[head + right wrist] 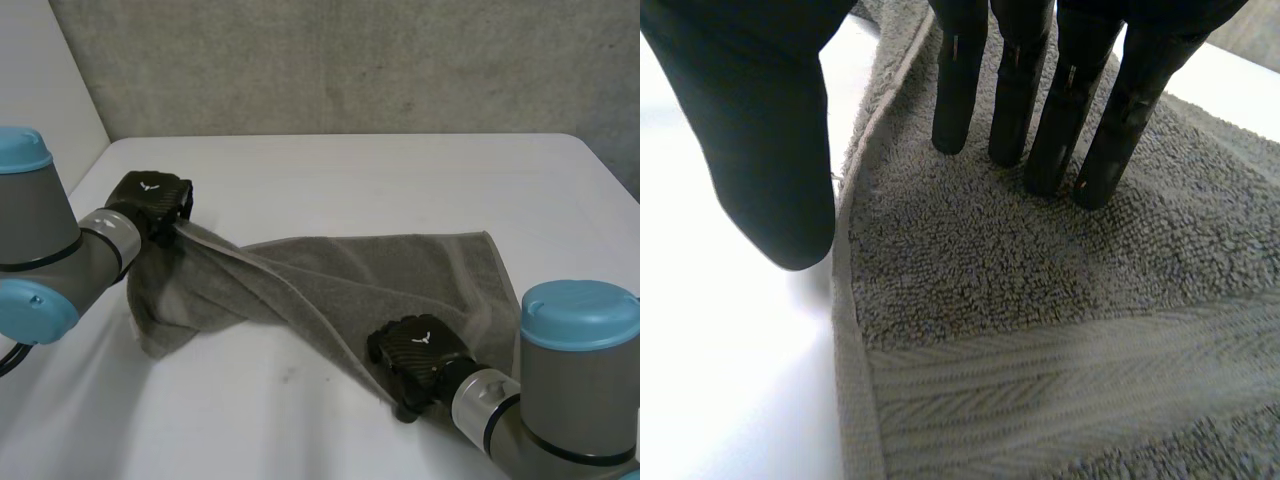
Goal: Fold the towel.
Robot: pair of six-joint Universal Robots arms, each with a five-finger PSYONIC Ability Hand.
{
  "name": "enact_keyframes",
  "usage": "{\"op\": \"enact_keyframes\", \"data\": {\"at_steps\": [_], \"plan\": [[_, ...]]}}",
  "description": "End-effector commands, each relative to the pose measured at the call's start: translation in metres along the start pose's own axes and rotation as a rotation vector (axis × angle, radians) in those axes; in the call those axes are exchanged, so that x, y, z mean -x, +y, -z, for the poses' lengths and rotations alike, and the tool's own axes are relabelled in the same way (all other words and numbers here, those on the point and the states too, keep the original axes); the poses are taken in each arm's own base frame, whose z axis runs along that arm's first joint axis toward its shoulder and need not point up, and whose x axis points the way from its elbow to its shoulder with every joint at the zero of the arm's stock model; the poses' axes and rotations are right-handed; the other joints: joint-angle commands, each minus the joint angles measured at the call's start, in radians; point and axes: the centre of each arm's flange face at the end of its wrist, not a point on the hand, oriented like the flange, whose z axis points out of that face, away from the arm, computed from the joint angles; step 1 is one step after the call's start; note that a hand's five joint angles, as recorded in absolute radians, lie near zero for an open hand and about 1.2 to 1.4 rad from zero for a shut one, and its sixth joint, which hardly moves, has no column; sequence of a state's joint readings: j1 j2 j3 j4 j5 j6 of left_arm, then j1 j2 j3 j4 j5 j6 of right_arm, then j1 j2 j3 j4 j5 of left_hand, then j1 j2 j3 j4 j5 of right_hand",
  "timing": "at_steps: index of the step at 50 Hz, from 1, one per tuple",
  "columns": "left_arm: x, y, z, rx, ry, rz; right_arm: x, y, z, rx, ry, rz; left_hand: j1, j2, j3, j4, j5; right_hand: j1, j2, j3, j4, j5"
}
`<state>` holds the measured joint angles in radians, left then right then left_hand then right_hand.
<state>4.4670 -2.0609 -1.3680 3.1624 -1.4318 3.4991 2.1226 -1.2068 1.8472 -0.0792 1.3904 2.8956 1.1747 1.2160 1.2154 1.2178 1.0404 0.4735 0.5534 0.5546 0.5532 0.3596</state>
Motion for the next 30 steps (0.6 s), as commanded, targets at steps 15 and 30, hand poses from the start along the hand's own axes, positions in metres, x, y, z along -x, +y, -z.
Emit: {"op": "enact_keyframes", "data": {"at_steps": [15,30], "plan": [[-0.001,0.003,0.001,0.01,0.004,0.002,-0.007,0.007,-0.015,-0.013,0.064,0.022,0.222,0.18,0.181,0.178,0.181,0.287,0.207,0.206,0.208,0.227],[-0.002,0.005,0.003,0.015,0.008,0.001,-0.003,0.012,0.003,0.053,0.035,-0.008,0.222,0.18,0.181,0.178,0.181,0.087,0.007,0.006,0.007,0.026]]}}
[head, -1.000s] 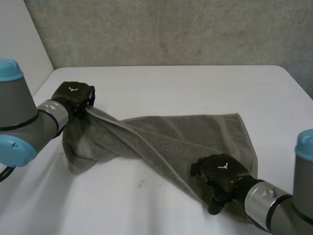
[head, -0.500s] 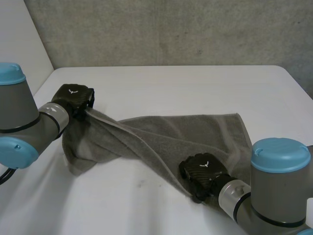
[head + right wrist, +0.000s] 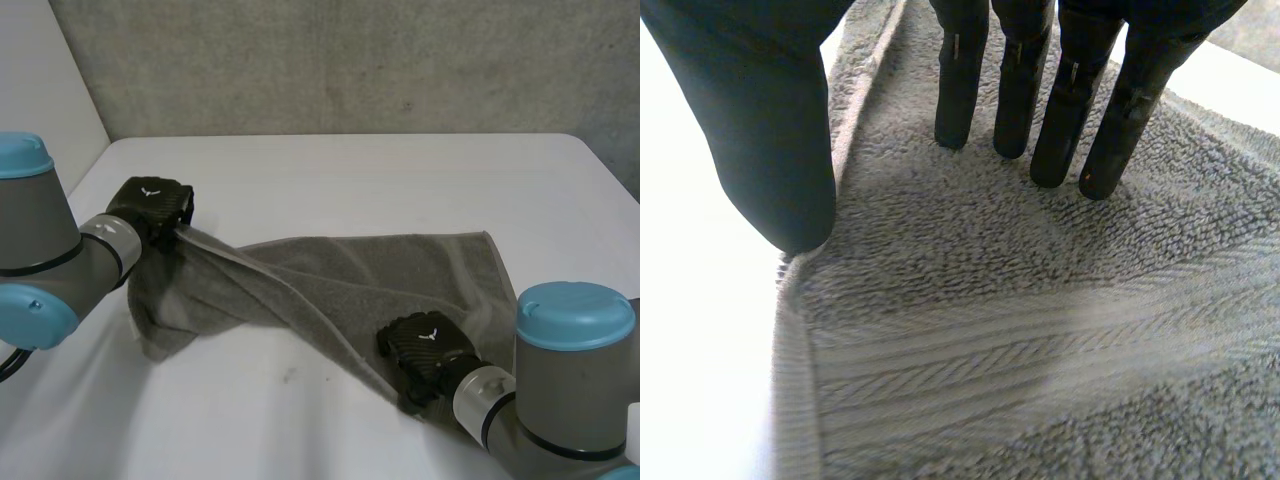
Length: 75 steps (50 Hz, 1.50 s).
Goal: Fold the towel.
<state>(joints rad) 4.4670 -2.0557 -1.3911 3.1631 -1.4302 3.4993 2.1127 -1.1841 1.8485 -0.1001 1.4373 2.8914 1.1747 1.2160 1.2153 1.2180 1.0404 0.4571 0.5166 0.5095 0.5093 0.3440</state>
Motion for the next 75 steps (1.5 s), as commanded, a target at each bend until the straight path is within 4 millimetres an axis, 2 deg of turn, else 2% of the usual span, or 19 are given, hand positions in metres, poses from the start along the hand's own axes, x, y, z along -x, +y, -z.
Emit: {"op": "enact_keyframes", "data": {"at_steps": [1,14,21,27,36,44,47,51,53,57,59,64,75], "plan": [[0.0,0.0,0.0,0.0,0.0,-0.001,0.004,0.007,0.009,0.038,-0.019,-0.005,0.222,0.18,0.181,0.178,0.181,0.103,0.044,0.051,0.051,0.042],[0.0,0.001,0.0,0.003,0.002,-0.001,0.003,0.006,0.005,0.016,-0.006,0.001,0.222,0.18,0.181,0.178,0.181,0.153,0.094,0.101,0.101,0.092],[-0.001,0.001,0.001,0.002,0.003,-0.001,-0.002,0.0,0.0,-0.044,0.028,0.02,0.222,0.18,0.181,0.178,0.181,0.347,0.287,0.294,0.295,0.285],[-0.001,0.001,0.001,0.002,0.003,0.001,-0.01,-0.002,-0.002,-0.049,0.063,0.022,0.222,0.18,0.181,0.178,0.181,0.356,0.296,0.304,0.304,0.295],[-0.001,0.001,0.001,0.004,0.004,0.001,-0.014,0.004,-0.002,-0.046,0.082,0.071,0.222,0.18,0.181,0.178,0.181,0.538,0.478,0.485,0.486,0.476],[-0.002,0.004,0.002,0.012,0.007,0.002,-0.011,0.011,0.008,0.015,0.059,0.055,0.222,0.18,0.181,0.178,0.181,0.333,0.273,0.281,0.281,0.272],[-0.002,0.005,0.002,0.014,0.007,0.002,-0.014,0.006,0.015,0.002,0.069,0.06,0.222,0.18,0.181,0.178,0.181,0.239,0.179,0.187,0.187,0.178],[-0.002,0.005,0.002,0.014,0.007,0.002,-0.021,-0.002,0.023,-0.015,0.096,0.054,0.222,0.18,0.181,0.178,0.181,0.239,0.179,0.186,0.186,0.177],[-0.002,0.005,0.002,0.014,0.007,0.002,-0.027,-0.008,0.033,-0.023,0.111,0.041,0.222,0.18,0.181,0.178,0.181,0.227,0.167,0.174,0.175,0.165],[-0.002,0.005,0.002,0.014,0.007,0.002,-0.025,-0.01,0.042,-0.009,0.08,0.035,0.222,0.18,0.181,0.178,0.181,0.18,0.12,0.127,0.128,0.118],[-0.002,0.005,0.002,0.014,0.007,0.002,-0.02,-0.008,0.051,0.018,0.033,0.029,0.222,0.18,0.181,0.178,0.181,0.124,0.065,0.072,0.072,0.063],[-0.002,0.005,0.001,0.012,0.007,0.002,-0.016,0.0,0.058,0.048,0.008,0.02,0.222,0.18,0.181,0.178,0.181,0.095,0.035,0.042,0.043,0.033],[0.002,0.002,-0.006,-0.029,-0.017,-0.007,-0.02,0.019,0.056,0.065,0.037,0.059,0.222,0.18,0.181,0.178,0.181,0.106,0.047,0.054,0.054,0.045]]}}
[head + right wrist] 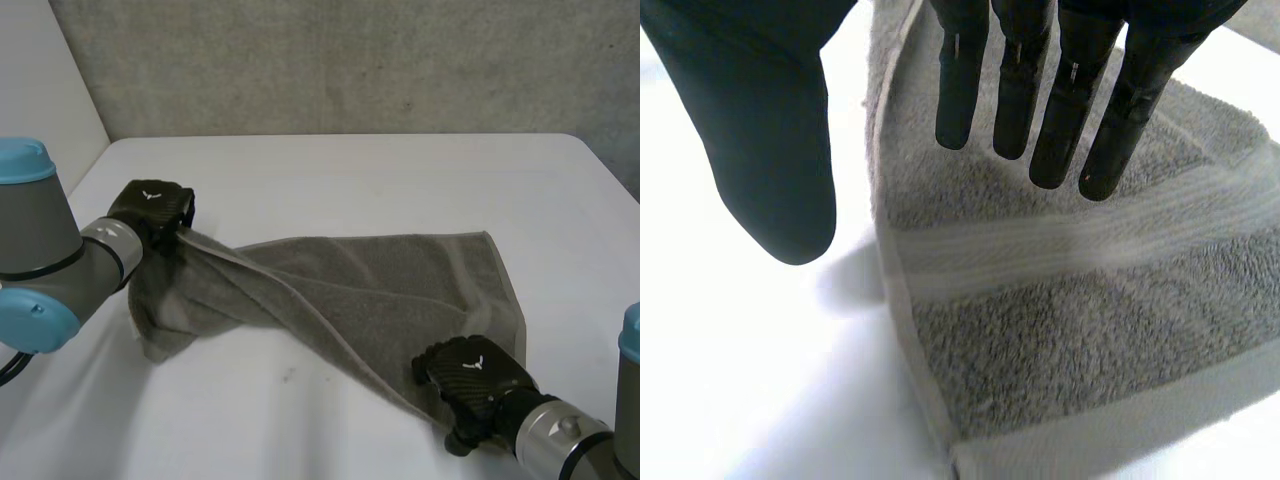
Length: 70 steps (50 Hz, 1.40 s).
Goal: Fold the towel.
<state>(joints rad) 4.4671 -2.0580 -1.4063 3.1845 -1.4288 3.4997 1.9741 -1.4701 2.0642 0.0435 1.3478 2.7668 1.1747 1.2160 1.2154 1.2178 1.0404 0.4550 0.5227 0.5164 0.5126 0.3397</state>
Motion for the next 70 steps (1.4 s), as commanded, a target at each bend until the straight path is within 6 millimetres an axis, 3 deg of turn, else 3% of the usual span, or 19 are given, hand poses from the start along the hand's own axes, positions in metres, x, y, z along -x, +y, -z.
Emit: {"op": "enact_keyframes", "data": {"at_steps": [1,25,28,30,37,46,53,70], "plan": [[0.003,0.0,-0.007,-0.022,-0.017,-0.005,-0.005,0.012,-0.004,0.002,0.032,0.023,0.222,0.18,0.181,0.178,0.181,0.109,0.041,0.047,0.051,0.049],[0.004,0.003,-0.011,-0.017,-0.022,-0.005,-0.004,0.027,-0.02,-0.016,0.051,0.084,0.222,0.18,0.181,0.178,0.181,0.197,0.129,0.135,0.139,0.137],[0.004,0.004,-0.011,-0.016,-0.021,-0.005,-0.01,0.025,-0.023,-0.034,0.084,0.086,0.222,0.18,0.181,0.178,0.181,0.238,0.17,0.176,0.18,0.178],[0.004,0.004,-0.011,-0.016,-0.021,-0.005,-0.029,0.017,-0.029,-0.08,0.172,0.085,0.222,0.18,0.181,0.178,0.181,0.252,0.185,0.191,0.195,0.193],[0.004,0.005,-0.011,-0.013,-0.02,-0.005,-0.06,0.008,-0.034,-0.093,0.282,0.135,0.222,0.18,0.181,0.178,0.181,0.255,0.188,0.194,0.198,0.196],[0.003,0.005,-0.009,-0.008,-0.02,-0.004,-0.046,0.021,-0.023,0.021,0.191,0.1,0.222,0.18,0.181,0.178,0.181,0.255,0.188,0.194,0.198,0.196],[0.003,0.006,-0.009,-0.009,-0.018,-0.004,-0.043,0.02,-0.021,0.005,0.157,0.09,0.222,0.18,0.181,0.178,0.181,0.261,0.193,0.2,0.204,0.202],[0.002,0.007,-0.009,-0.005,-0.015,-0.007,-0.049,0.018,-0.036,-0.051,0.168,0.112,0.222,0.18,0.181,0.178,0.181,0.423,0.355,0.361,0.365,0.363]]}}
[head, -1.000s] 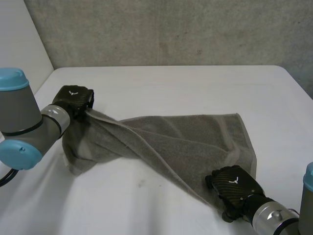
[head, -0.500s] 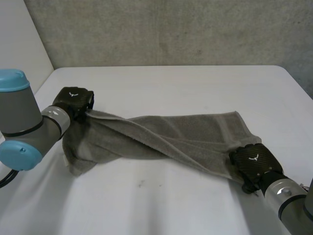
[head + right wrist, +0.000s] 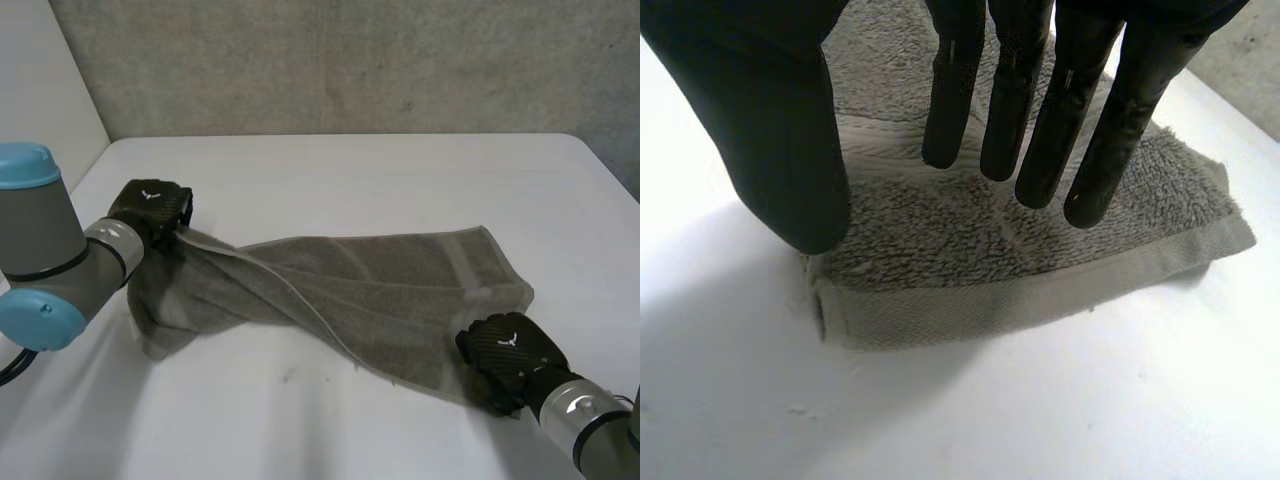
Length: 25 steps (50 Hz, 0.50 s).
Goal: Fold the towel.
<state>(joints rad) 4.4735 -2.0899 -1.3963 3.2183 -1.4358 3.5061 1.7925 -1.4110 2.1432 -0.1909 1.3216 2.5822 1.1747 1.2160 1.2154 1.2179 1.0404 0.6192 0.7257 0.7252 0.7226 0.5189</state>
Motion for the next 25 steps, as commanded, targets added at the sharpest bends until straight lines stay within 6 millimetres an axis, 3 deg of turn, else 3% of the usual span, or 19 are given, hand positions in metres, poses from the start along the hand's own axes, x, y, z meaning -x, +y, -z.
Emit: {"op": "enact_keyframes", "data": {"at_steps": [1,7,11,25], "plan": [[0.0,0.001,0.0,0.002,0.0,0.0,-0.001,0.002,-0.008,-0.003,0.004,0.004,0.222,0.18,0.181,0.178,0.181,0.258,0.152,0.152,0.155,0.184],[0.0,0.001,0.0,0.004,0.0,0.0,0.0,0.007,-0.013,0.019,-0.008,-0.002,0.222,0.18,0.181,0.178,0.181,0.182,0.076,0.076,0.079,0.108],[0.0,0.001,0.001,0.003,0.002,0.0,0.0,0.008,-0.012,0.033,-0.014,-0.012,0.222,0.18,0.181,0.178,0.181,-0.043,-0.15,-0.149,-0.147,-0.117],[-0.001,0.001,0.001,0.004,0.004,0.0,0.001,0.019,-0.002,0.115,-0.047,-0.059,0.222,0.18,0.181,0.178,0.181,-0.035,-0.142,-0.141,-0.139,-0.109]]}}
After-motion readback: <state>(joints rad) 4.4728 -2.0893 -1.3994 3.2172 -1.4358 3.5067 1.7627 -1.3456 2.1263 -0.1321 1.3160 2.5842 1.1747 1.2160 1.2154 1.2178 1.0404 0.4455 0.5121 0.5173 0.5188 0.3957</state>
